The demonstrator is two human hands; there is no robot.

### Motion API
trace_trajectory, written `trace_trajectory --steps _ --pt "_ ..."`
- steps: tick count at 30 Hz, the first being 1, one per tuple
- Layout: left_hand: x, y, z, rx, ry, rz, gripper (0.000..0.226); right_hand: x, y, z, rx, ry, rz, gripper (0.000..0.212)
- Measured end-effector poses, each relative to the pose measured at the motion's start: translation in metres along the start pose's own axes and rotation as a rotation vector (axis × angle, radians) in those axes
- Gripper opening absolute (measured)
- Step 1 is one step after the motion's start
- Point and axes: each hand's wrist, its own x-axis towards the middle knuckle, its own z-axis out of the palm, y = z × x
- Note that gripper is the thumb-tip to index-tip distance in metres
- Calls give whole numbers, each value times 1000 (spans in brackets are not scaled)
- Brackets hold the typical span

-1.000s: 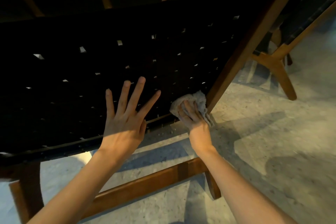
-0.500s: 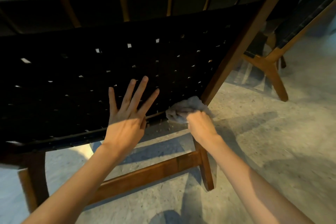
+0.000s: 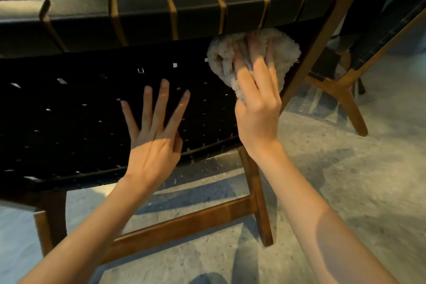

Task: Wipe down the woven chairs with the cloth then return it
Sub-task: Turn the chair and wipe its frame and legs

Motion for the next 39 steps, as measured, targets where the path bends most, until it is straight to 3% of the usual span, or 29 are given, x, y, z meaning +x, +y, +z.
trace_trajectory --steps 12,20,24,26,29,30,32,34,36,38,39 --pt "-4 -12 29 82 -17 47 90 -35 23 51 130 100 -94 31" --pt "-15 -18 41 164 -61 82 87 -151 36 62 -5 -546 29 37" --pt "-14 -21 43 129 -64 106 99 -177 36 67 -184 -928 -64 66" --pt "-14 -23 42 114 -68 110 102 -178 38 67 -166 -1135 -2 61" --pt "-18 -25 36 103 -69 125 98 -161 42 65 -72 -1215 114 65" --pt "-22 -24 33 102 -79 132 95 -154 39 66 -103 -1172 141 59" --pt "-29 -24 25 93 -91 123 90 -119 26 51 -208 -1300 218 26" --pt "-33 -25 16 62 -93 76 87 -101 19 32 -228 -1123 271 27" --pt "-33 -29 9 40 -71 36 86 -102 9 5 -37 -768 191 18" --pt "-31 -34 3 25 -52 1 88 -101 -11 -22 176 -433 74 34" --pt "-30 -36 0 22 -47 -15 89 -95 -16 -30 239 -342 27 42"
